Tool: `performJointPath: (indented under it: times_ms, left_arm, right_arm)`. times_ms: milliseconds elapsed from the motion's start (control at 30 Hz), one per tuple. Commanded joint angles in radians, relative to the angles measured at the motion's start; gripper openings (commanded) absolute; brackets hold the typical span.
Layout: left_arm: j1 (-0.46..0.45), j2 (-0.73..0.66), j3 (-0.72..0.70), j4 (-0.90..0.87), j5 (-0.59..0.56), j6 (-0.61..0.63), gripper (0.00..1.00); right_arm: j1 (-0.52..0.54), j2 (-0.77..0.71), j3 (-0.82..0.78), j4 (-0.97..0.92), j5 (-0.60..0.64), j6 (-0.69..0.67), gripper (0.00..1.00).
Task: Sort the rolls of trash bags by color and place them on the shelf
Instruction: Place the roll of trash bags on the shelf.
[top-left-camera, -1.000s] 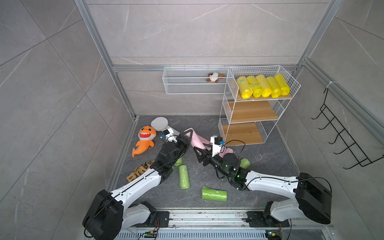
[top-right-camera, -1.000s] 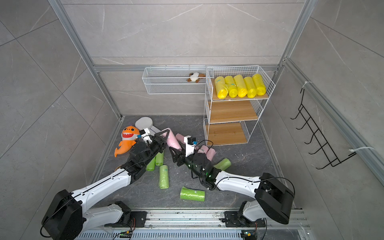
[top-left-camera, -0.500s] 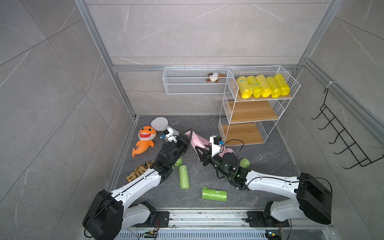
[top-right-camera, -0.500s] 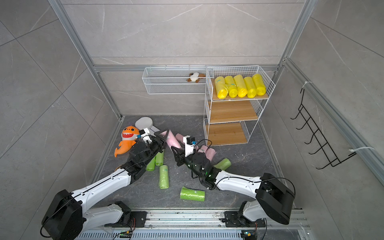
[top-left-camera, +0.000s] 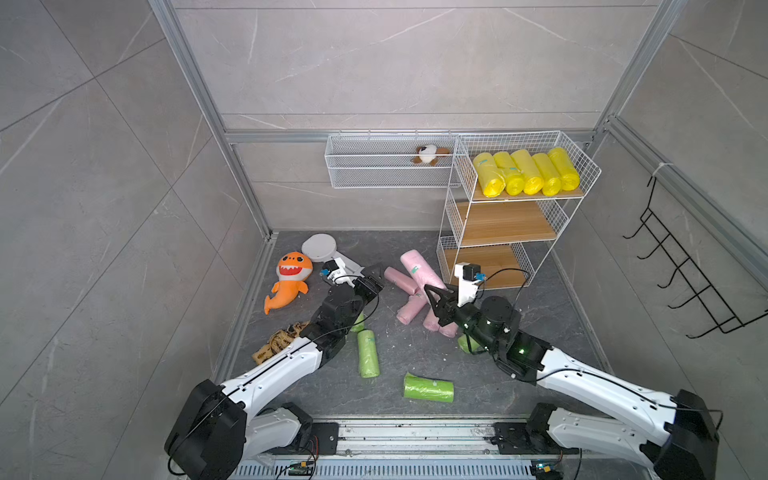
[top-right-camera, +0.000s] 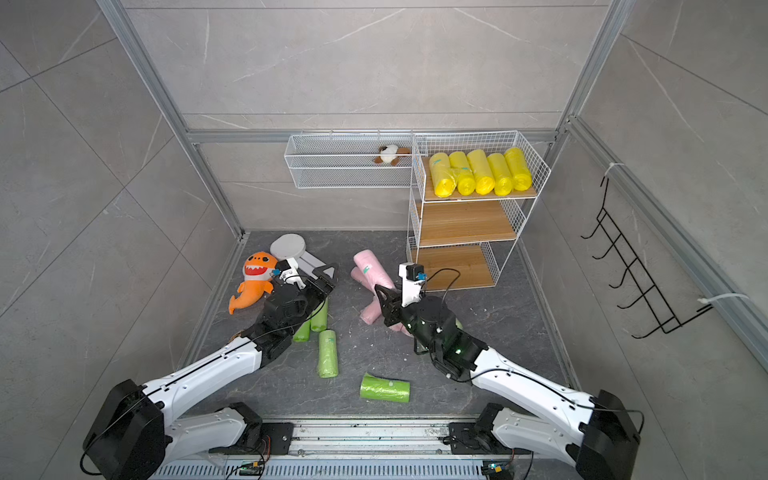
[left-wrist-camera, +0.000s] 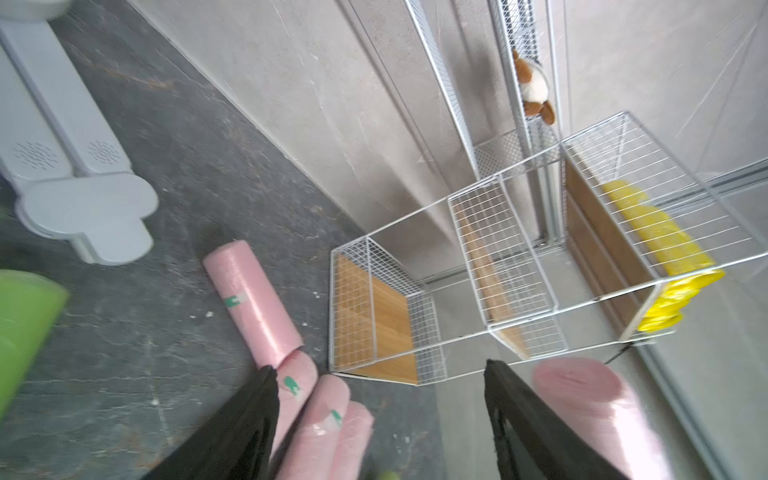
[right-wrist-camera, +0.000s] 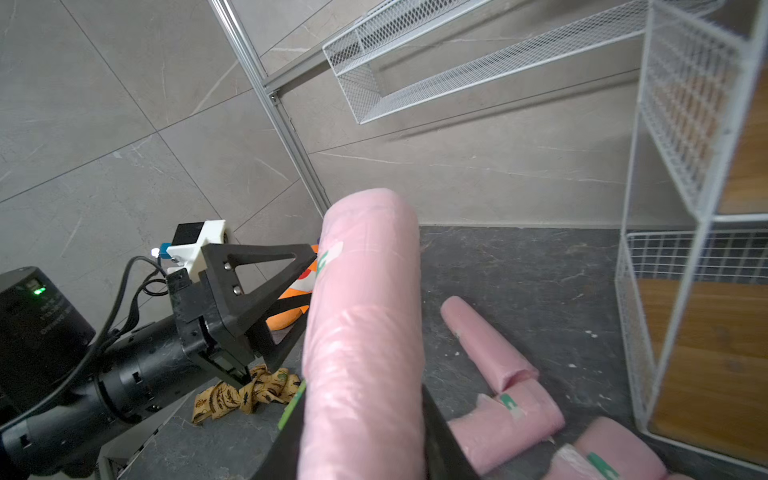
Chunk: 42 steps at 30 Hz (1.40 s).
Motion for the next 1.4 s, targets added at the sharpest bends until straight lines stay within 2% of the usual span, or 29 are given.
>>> performJointPath:
  times_ms: [0,133,233,367,500,700,1067,1367]
  left_arm:
    - [0.001,-0.013,0.083,-0.072,-0.015,0.185,0.81]
    - [0.001,0.011,0.132,-0.119,0.012,0.242,0.82]
    - [0.001,0.025,0.141,-0.116,0.03,0.248,0.82]
    - [0.0,0.039,0.142,-0.105,0.054,0.237,0.82]
    - [0.001,0.044,0.139,-0.101,0.07,0.225,0.82]
    - [0.001,0.038,0.133,-0.099,0.083,0.223,0.82]
    - [-0.001,0.041,0.148,-0.128,0.114,0.235,0.82]
    - [0.001,0.049,0.149,-0.14,0.136,0.227,0.82]
  right_arm:
    - [-0.039,-0.105,0.049,-0.262,0.035,-0.037,0.29]
    - [-0.103,-0.204,0.108,-0.468,0.079,-0.059,0.29]
    - [-0.143,-0.242,0.147,-0.556,0.121,-0.081,0.29]
    - [-0.192,-0.244,0.19,-0.582,0.164,-0.112,0.29]
    - [-0.235,-0.185,0.249,-0.581,0.176,-0.139,0.29]
    - [-0.321,-0.054,0.309,-0.492,0.144,-0.168,0.29]
    - [-0.494,0.119,0.3,-0.25,-0.019,-0.148,0.29]
    - [-0.535,0.224,0.313,-0.11,-0.076,-0.141,0.29]
